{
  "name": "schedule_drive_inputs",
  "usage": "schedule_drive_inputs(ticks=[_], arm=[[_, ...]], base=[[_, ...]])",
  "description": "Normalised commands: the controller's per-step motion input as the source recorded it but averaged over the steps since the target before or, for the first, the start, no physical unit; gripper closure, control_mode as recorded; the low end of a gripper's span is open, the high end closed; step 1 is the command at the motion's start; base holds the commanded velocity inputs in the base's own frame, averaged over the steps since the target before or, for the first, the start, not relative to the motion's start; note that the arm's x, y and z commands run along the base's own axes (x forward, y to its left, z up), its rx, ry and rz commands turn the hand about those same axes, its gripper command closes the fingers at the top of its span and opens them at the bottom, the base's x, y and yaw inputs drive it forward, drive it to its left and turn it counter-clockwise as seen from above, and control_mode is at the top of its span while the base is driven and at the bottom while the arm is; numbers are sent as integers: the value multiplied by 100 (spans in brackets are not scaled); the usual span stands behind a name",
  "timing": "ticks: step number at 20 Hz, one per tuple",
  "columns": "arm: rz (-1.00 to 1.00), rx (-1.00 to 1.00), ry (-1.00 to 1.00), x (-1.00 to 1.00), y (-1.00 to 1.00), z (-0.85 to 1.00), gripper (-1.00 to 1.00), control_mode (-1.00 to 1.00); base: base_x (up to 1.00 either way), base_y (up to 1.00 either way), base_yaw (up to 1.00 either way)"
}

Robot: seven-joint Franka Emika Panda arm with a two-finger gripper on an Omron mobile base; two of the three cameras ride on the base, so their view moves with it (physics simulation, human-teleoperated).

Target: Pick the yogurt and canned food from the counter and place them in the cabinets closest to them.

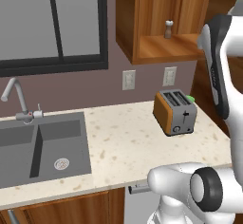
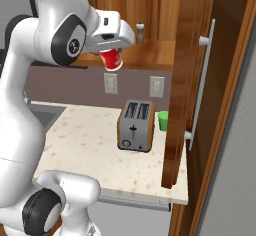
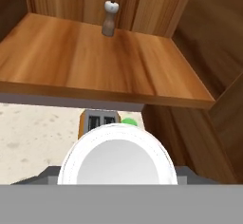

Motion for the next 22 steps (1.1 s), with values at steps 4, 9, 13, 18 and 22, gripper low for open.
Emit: schedule_drive_inputs(ticks=[4,9,13,18,22], arm=[[0,0,0,19,0,-2,100,-100],[0,0,0,22,0,-2,100,-100],[0,0,0,19,-3,-2,100,-100],[4,0,0,11,-15,0,100,-100],[2,0,0,15,-8,0,100,-100]], base=[[0,0,0],[0,0,0],[0,0,0],[0,0,0],[0,0,0]])
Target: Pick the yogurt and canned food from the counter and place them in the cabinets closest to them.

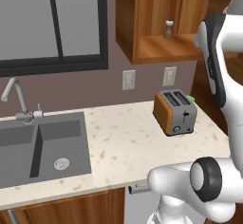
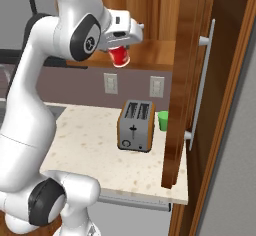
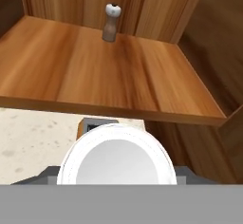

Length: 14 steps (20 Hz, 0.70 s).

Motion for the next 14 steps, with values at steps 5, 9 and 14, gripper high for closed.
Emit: schedule_drive_inputs(ticks=[5,9,14], arm=[[0,0,0,26,0,0,100,-100],[0,1,0,26,0,0,100,-100],[0,1,0,23,-2,-1,100,-100]], base=[[0,0,0],[0,0,0],[0,0,0]])
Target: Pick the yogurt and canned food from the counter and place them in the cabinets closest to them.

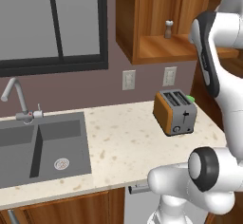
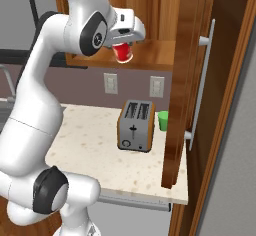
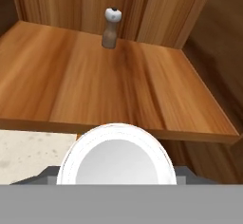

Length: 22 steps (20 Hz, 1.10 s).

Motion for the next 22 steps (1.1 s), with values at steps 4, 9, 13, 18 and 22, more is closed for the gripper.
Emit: schedule_drive_inputs(ticks=[4,9,13,18,22], arm=[[0,0,0,22,-2,-7,100,-100],[0,0,0,20,-2,-5,100,-100],[0,0,0,18,-4,-4,100,-100],[0,2,0,23,-6,-1,100,-100],[0,2,0,27,-7,-1,100,-100]], base=[[0,0,0],[0,0,0],[0,0,0],[0,0,0],[0,0,0]])
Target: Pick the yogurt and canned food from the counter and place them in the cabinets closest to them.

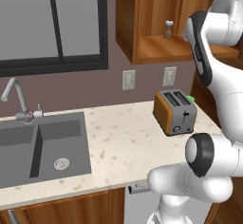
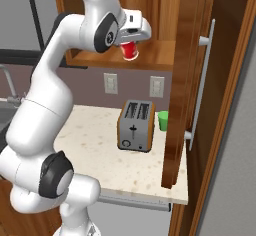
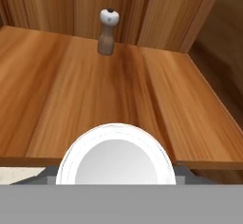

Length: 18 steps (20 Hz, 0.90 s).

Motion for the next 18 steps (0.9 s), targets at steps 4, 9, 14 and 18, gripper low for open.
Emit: schedule_drive_inputs(ticks=[4,9,14,18], arm=[[0,2,0,24,-5,0,100,-100],[0,1,0,20,-2,0,100,-100],[0,1,0,21,-1,-1,100,-100],[0,0,0,21,0,-3,100,-100]], base=[[0,0,0],[0,0,0],[0,0,0],[0,0,0]])
